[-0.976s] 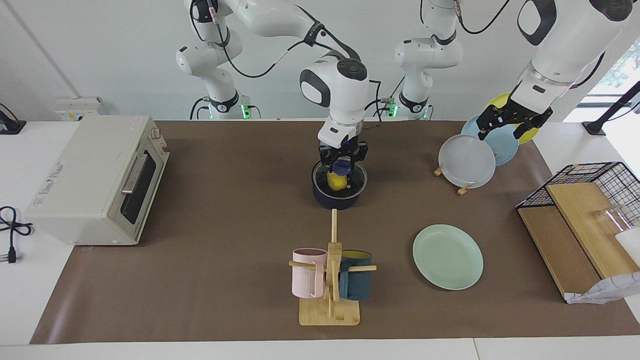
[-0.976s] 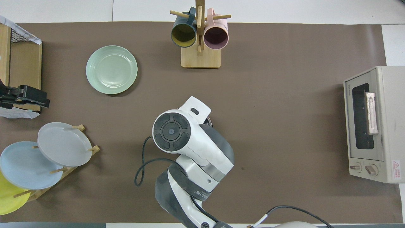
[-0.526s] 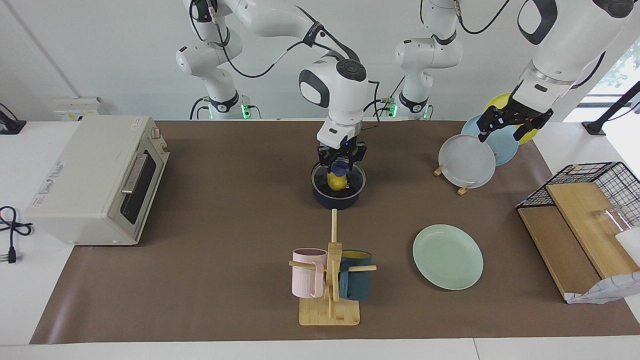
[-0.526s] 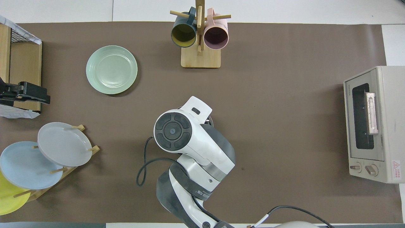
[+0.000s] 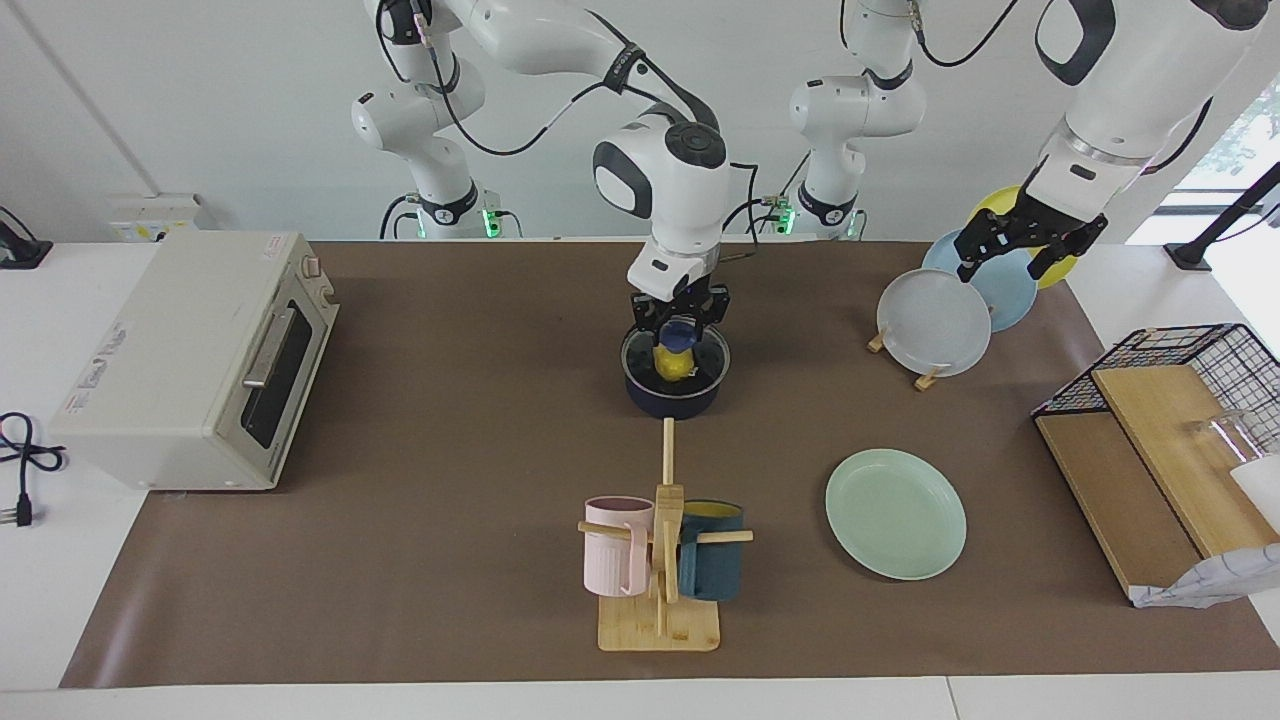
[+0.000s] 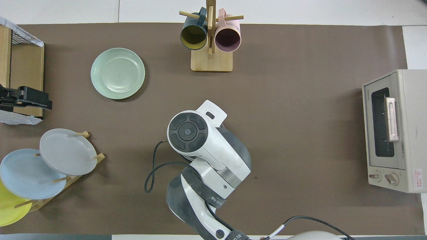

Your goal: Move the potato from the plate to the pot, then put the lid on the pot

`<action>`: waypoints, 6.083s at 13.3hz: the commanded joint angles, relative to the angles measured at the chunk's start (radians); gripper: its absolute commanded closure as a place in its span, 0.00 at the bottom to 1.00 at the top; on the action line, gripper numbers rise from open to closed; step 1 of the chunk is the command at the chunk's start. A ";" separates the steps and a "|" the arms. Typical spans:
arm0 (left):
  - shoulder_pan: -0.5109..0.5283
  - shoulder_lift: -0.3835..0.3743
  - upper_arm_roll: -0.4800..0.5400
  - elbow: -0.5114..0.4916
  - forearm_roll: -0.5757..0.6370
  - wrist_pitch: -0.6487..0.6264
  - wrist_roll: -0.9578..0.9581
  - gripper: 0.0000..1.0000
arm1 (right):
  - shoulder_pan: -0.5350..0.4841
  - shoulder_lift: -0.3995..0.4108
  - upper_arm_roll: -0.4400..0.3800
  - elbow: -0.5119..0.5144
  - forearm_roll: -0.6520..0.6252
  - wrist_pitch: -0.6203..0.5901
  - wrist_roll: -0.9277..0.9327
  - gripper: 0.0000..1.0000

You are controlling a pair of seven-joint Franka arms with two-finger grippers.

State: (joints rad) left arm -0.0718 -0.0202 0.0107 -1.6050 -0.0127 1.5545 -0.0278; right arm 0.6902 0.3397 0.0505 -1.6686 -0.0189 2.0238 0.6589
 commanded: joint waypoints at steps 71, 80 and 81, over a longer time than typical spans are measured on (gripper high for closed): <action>0.006 -0.023 0.005 -0.013 -0.009 -0.004 -0.011 0.00 | -0.597 -0.374 -0.067 0.016 -0.012 -0.479 -0.628 0.00; 0.004 -0.023 0.005 -0.013 -0.009 -0.004 -0.011 0.00 | -0.669 -0.364 -0.070 0.027 0.000 -0.484 -0.634 0.00; 0.004 -0.023 0.005 -0.013 -0.009 -0.004 -0.011 0.00 | -0.679 -0.366 -0.070 0.020 0.010 -0.487 -0.634 0.00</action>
State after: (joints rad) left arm -0.0702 -0.0244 0.0146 -1.6050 -0.0127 1.5544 -0.0300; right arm 0.0561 -0.0199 -0.0277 -1.6304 -0.0328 1.5187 0.0491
